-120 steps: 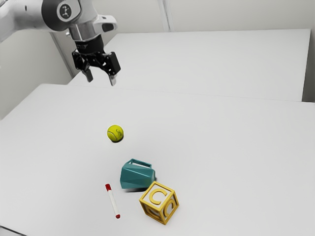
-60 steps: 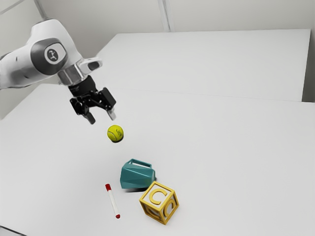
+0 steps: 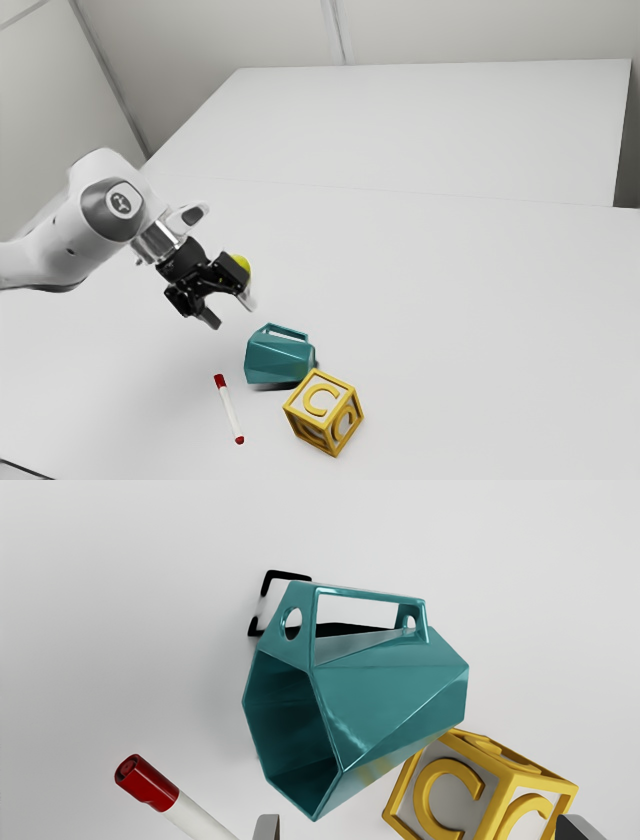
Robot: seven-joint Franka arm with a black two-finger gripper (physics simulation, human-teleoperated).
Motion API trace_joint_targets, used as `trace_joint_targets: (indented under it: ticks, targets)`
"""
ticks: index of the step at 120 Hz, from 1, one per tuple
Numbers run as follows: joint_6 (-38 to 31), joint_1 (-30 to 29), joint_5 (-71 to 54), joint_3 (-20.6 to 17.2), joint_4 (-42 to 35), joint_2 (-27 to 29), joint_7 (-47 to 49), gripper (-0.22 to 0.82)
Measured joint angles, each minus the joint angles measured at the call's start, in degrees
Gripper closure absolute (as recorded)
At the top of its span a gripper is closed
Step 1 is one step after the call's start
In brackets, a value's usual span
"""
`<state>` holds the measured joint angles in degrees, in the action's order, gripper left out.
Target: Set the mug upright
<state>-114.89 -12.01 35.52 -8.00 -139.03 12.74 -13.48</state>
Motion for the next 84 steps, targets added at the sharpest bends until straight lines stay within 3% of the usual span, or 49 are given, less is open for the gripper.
trace_joint_targets:
  ticks: [26, 84]
  targets:
    - [-2.00, -2.33, 7.28, -0.02, -5.05, -1.00, -7.39, 0.00]
    - [0.02, -4.10, 15.05, -0.17, -5.65, -5.51, -25.88, 0.00]
